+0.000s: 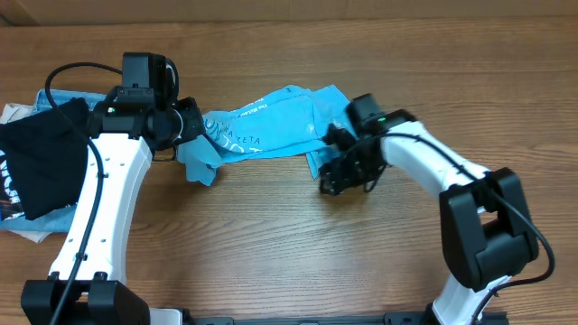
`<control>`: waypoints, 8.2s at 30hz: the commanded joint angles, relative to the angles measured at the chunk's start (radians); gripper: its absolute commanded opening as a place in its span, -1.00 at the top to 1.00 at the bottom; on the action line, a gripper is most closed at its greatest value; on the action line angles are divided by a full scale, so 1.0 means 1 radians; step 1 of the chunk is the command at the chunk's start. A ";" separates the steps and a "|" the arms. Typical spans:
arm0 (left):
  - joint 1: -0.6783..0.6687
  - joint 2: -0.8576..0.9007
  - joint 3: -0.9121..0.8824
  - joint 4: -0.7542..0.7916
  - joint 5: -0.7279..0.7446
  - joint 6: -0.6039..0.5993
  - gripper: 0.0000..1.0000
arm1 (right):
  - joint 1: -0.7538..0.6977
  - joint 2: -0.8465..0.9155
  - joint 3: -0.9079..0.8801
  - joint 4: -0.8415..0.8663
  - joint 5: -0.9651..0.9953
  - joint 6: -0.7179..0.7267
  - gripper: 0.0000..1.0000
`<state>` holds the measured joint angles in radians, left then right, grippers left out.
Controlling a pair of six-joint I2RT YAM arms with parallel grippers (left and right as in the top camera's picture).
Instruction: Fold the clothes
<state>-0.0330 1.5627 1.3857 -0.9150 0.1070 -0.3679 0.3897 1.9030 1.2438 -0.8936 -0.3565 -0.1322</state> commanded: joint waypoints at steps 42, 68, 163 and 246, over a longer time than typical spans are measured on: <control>-0.006 0.008 -0.005 -0.005 -0.014 0.006 0.86 | 0.174 0.042 -0.002 0.214 0.213 0.896 -0.40; -0.006 0.008 -0.005 -0.016 -0.014 0.006 0.84 | 0.174 0.042 -0.008 0.274 0.278 0.919 0.78; -0.016 0.205 -0.011 -0.132 0.097 0.099 0.07 | -0.659 -0.330 0.028 -0.082 0.594 0.629 0.92; 0.320 0.001 0.530 0.105 0.410 0.008 0.92 | -0.692 -0.336 0.530 -0.030 0.104 0.365 0.92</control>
<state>0.2821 1.5654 1.8973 -0.8398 0.4618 -0.3164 -0.2947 1.5391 1.7466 -0.9363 -0.1635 0.2794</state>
